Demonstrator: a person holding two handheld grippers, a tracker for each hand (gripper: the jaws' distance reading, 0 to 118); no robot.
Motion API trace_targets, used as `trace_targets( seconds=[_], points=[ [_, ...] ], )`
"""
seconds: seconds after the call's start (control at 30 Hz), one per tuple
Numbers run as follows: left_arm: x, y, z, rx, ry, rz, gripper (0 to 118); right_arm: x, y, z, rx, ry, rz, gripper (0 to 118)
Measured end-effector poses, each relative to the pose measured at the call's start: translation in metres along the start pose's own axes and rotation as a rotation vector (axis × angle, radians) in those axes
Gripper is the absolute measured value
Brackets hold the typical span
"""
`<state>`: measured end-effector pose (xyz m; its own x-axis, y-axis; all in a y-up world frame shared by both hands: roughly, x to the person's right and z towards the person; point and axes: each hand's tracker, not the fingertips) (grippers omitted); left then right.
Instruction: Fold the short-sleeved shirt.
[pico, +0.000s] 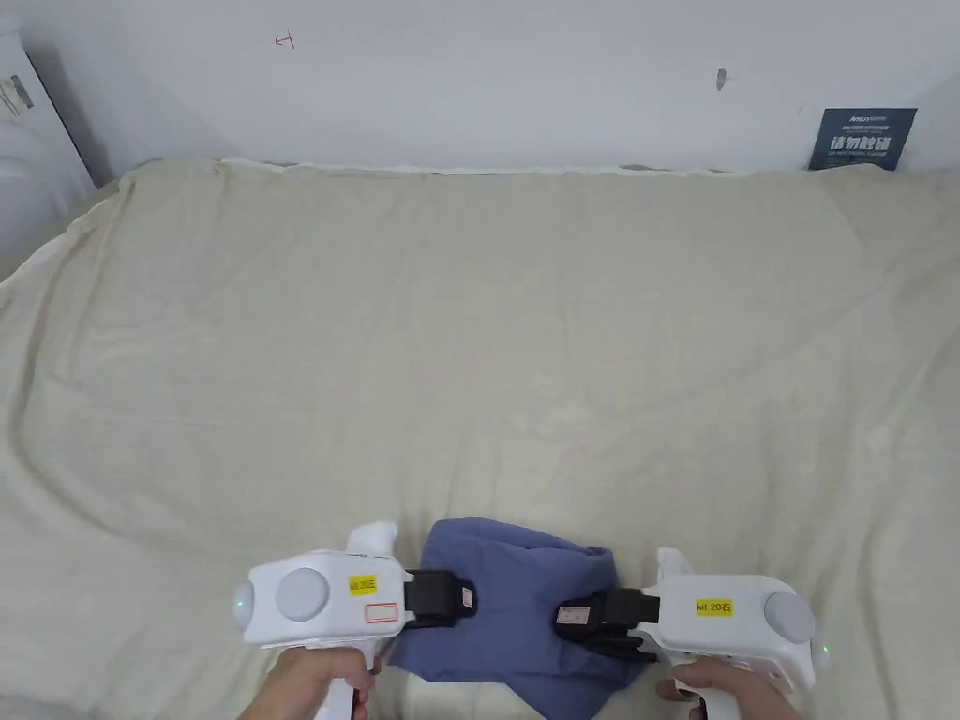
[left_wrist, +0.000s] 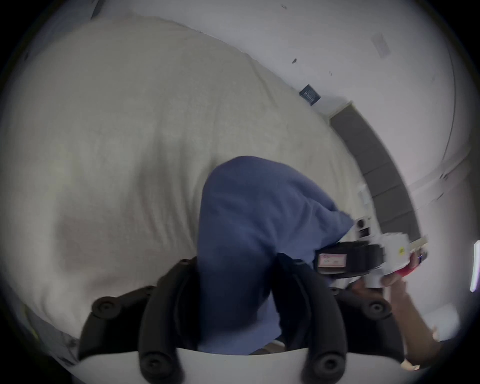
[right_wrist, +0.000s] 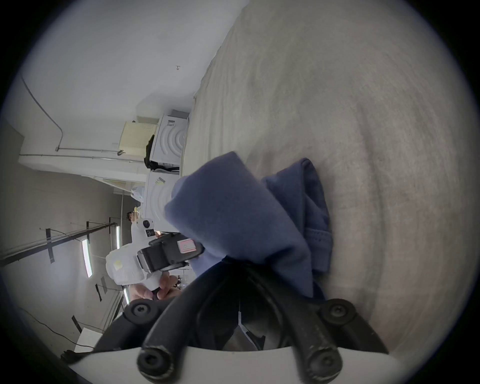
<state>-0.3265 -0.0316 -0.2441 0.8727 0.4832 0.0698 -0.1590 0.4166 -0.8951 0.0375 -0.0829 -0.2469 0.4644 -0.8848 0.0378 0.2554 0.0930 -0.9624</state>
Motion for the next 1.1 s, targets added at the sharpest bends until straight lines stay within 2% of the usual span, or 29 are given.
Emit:
trace_targets(
  seconds=[0.03,0.07,0.1,0.13,0.23,0.33,0.43,0.53,0.6,0.67,0.83,0.87,0.93,1.0,1.1],
  points=[
    [0.002,0.000,0.003,0.007,-0.031,-0.007,19,-0.004,-0.002,-0.001,0.005,-0.013,0.003,0],
    [-0.001,-0.001,0.010,0.025,-0.068,0.013,19,-0.009,-0.004,0.000,0.016,-0.030,0.014,0],
    [0.004,-0.002,0.015,0.041,-0.181,0.050,19,-0.015,-0.005,0.001,0.017,-0.041,0.025,0],
    [0.008,-0.002,0.022,0.065,-0.098,0.033,19,-0.020,-0.006,0.002,0.014,-0.080,0.044,0],
    [0.023,0.006,0.040,0.056,-0.046,-0.135,19,-0.038,-0.007,0.008,0.031,-0.095,0.108,0],
    [0.026,0.026,0.066,0.054,0.098,-0.210,19,-0.060,-0.005,0.018,0.081,-0.054,0.177,0],
    [0.009,0.053,0.098,0.107,0.244,-0.393,19,-0.087,0.002,0.029,0.132,-0.046,0.260,0],
    [-0.034,0.097,0.129,0.119,0.308,-0.308,19,-0.115,0.009,0.037,0.170,-0.060,0.329,0],
    [-0.069,0.126,0.144,0.133,0.396,-0.298,19,-0.131,0.014,0.039,0.196,-0.054,0.372,0],
    [-0.107,0.151,0.155,0.131,0.477,-0.293,19,-0.144,0.020,0.040,0.215,-0.061,0.385,0],
    [-0.197,0.192,0.168,0.083,0.615,-0.109,19,-0.161,0.036,0.040,0.246,-0.076,0.431,0],
    [-0.202,0.194,0.168,0.052,0.669,-0.109,19,-0.162,0.040,0.039,0.237,-0.068,0.437,0],
    [-0.219,0.198,0.167,0.021,0.787,-0.193,19,-0.164,0.047,0.040,0.238,-0.083,0.461,0],
    [-0.250,0.209,0.157,-0.015,0.911,-0.241,19,-0.167,0.051,0.039,0.266,-0.154,0.512,0],
    [-0.276,0.208,0.147,-0.052,0.909,-0.170,19,-0.164,0.060,0.032,0.253,-0.184,0.528,0]
  ],
)
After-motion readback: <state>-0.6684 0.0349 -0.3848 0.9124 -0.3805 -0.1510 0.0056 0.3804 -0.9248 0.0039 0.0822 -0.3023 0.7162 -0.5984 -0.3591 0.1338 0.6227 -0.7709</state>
